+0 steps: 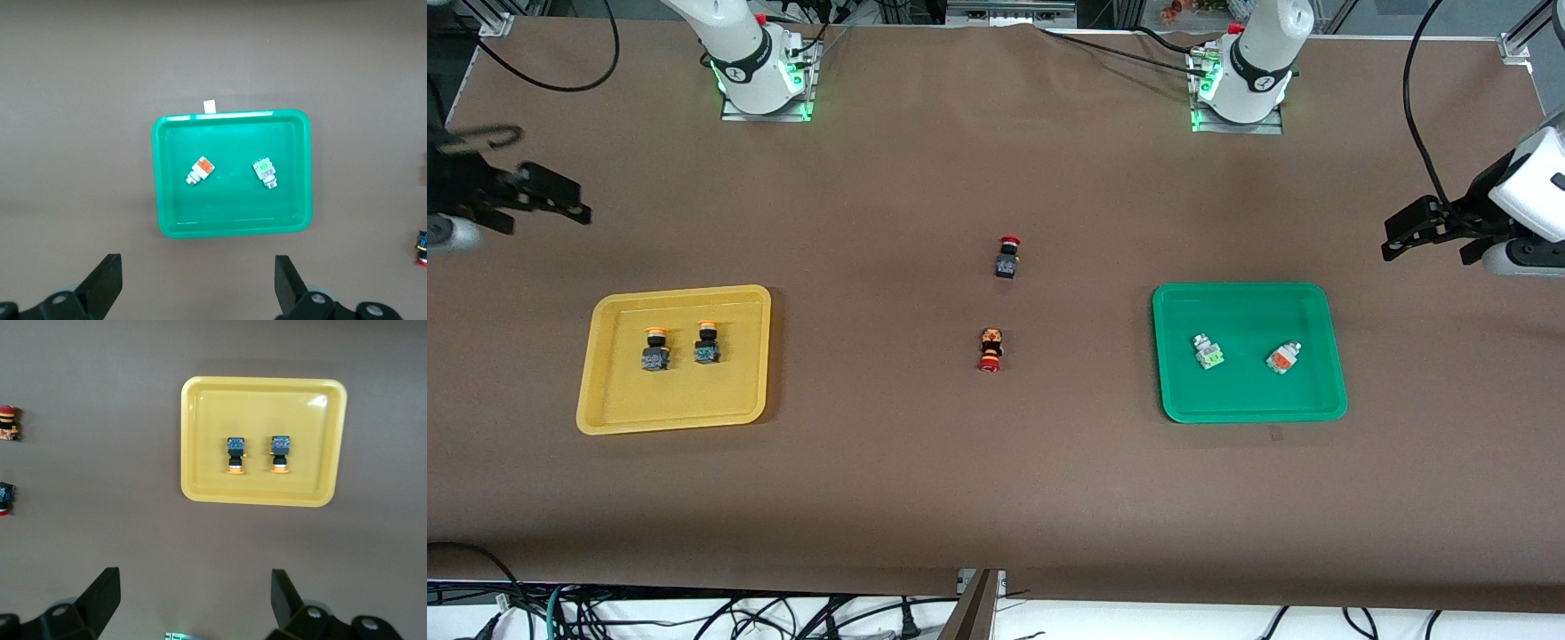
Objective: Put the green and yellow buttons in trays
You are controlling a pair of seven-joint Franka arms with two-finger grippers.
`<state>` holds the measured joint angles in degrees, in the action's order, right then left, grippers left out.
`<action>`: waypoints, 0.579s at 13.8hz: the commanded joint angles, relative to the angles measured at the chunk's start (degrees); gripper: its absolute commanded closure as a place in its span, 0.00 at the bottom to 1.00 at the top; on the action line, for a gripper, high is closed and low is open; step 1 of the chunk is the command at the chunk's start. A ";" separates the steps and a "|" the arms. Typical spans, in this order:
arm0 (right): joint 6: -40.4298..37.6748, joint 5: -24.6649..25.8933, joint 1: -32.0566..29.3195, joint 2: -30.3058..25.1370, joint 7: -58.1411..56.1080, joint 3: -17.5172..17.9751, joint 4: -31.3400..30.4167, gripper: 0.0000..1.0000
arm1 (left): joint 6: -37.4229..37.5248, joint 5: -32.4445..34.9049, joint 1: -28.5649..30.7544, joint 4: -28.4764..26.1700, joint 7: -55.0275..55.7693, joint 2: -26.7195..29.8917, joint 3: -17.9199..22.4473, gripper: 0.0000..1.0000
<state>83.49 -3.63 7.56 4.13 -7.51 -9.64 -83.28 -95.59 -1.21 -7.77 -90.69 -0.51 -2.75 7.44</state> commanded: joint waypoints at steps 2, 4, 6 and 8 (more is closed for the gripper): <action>0.10 3.01 -2.46 -2.73 -0.66 1.90 -3.47 0.00 | 0.58 -0.99 0.48 3.77 0.16 -1.73 0.12 0.00; 0.01 3.10 -2.55 -2.90 0.48 3.05 -4.00 0.00 | 0.58 -1.17 0.39 3.77 0.16 -2.69 0.12 0.00; 0.00 3.02 -2.64 -2.64 2.49 3.14 -3.65 0.00 | 0.67 -1.43 0.39 4.64 0.16 -3.49 0.03 0.00; -0.52 3.28 -1.86 -1.85 2.94 3.05 -2.60 0.00 | 1.02 -1.08 0.48 4.82 0.25 -3.49 0.03 0.00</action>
<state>83.50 -1.42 6.13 2.29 -5.77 -7.57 -86.39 -95.60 -1.21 -7.64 -88.44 -0.46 -5.17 7.48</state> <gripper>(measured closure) 0.000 0.000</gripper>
